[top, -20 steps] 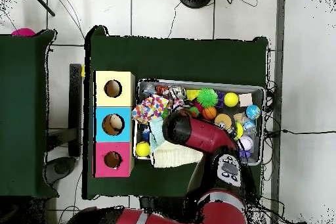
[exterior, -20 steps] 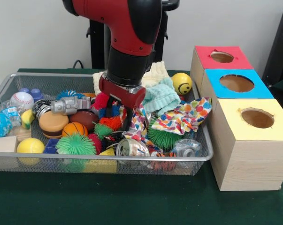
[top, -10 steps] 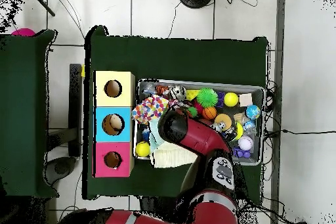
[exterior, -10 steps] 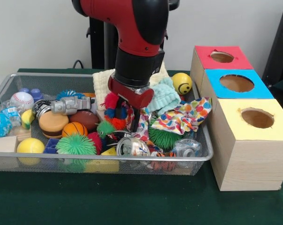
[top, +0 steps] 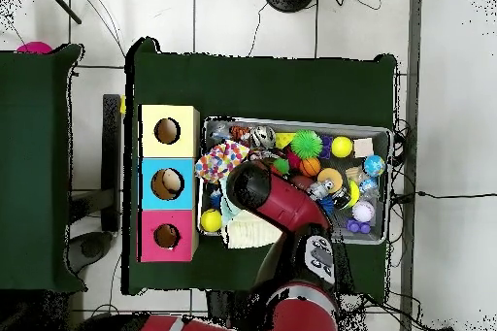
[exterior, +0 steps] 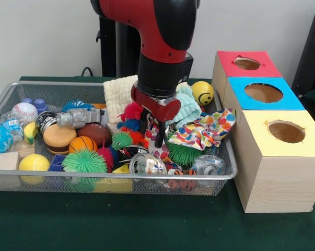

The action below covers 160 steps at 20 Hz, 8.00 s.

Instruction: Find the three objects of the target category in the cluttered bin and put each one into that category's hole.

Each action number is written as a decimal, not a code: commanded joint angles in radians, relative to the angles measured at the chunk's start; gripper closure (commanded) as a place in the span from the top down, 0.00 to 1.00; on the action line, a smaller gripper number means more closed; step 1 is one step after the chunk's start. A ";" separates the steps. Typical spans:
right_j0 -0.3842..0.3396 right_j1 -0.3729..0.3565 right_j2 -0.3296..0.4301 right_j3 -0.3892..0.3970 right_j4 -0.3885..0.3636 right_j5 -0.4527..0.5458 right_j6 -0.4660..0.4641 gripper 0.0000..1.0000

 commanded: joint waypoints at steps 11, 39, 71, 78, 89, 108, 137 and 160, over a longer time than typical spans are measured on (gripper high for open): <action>0.023 0.050 0.095 0.134 0.124 0.022 0.250 1.00; -0.220 0.000 -0.085 0.106 -0.345 -0.079 -0.035 1.00; -0.167 -0.037 -0.078 0.030 -0.411 0.122 0.111 1.00; -0.119 -0.051 -0.119 -0.018 -0.412 0.198 0.108 1.00; -0.084 -0.036 -0.167 -0.119 -0.474 0.166 0.053 1.00; 0.021 -0.054 -0.218 -0.148 -0.364 0.412 0.176 1.00; 0.030 -0.048 -0.057 0.171 0.161 0.269 0.255 1.00; -0.292 0.043 -0.039 -0.069 -0.423 -0.003 -0.119 1.00</action>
